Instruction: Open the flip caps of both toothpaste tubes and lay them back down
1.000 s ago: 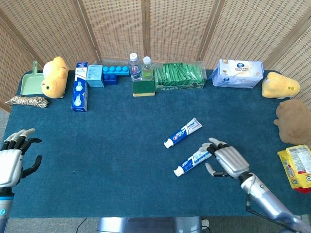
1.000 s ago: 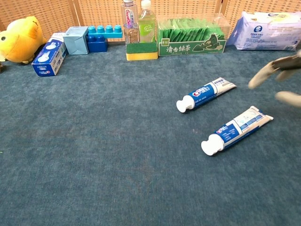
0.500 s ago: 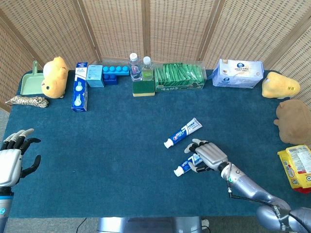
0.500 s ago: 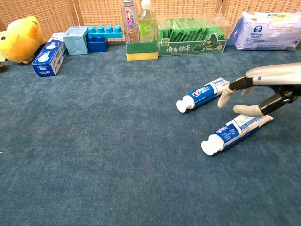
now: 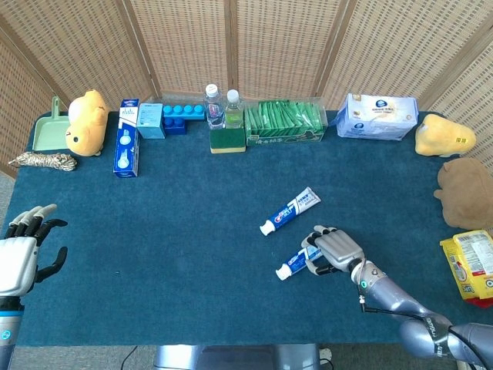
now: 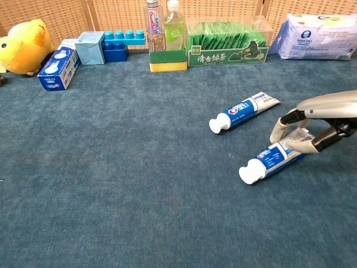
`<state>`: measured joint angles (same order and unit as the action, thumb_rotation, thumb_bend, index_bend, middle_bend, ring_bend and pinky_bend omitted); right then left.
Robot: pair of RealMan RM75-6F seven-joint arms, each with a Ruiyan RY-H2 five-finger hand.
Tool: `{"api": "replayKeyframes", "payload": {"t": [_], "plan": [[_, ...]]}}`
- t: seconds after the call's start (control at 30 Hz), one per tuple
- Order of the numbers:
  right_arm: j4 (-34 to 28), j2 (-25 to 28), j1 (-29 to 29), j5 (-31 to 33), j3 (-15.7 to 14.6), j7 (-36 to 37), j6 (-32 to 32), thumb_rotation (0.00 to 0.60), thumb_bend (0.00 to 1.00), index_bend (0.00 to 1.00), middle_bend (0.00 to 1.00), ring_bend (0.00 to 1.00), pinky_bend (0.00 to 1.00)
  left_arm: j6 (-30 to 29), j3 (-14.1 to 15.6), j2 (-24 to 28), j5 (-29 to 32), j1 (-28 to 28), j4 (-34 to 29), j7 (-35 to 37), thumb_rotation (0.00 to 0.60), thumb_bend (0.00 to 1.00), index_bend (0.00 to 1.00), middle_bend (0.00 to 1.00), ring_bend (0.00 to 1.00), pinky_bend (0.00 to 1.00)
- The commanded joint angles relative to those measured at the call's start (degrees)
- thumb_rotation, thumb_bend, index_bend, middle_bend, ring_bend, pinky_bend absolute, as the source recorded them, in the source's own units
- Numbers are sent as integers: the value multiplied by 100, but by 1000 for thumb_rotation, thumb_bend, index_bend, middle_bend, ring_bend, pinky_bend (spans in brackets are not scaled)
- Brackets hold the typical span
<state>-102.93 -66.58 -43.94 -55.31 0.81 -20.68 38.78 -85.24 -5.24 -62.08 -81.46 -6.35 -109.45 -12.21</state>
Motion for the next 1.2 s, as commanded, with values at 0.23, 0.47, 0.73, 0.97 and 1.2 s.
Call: {"api": "replayKeyframes", "payload": {"t": [0.23,0.47,0.73,0.97,1.2], "plan": [[-358,267,176,343,-367,-279,578,248,524,241,239,87,186,63,-6,-56,-76,-86,-17,-17,600,371,295,161,113,109],[-577,466,440,340,-576,-241,921,248,525,241,241,90,193,99,3,-102,-95,-126,0,-9,600,372,295,159,109,105],[-698,493,670,-193,-489,23,1269,250,473,236,236,83,195,72,13,-110,-147,-134,-2,4,600,371,294,157,107,103],[-377,139,941,-911,-405,-48,1855,511,324,260,185,55,193,-14,42,-72,-164,-74,-1,61,600,371,295,156,107,102],[-146,-226,1080,-990,-388,-410,2134,600,277,308,192,68,192,-74,54,-29,-174,-32,10,111,600,371,295,156,107,103]]}}
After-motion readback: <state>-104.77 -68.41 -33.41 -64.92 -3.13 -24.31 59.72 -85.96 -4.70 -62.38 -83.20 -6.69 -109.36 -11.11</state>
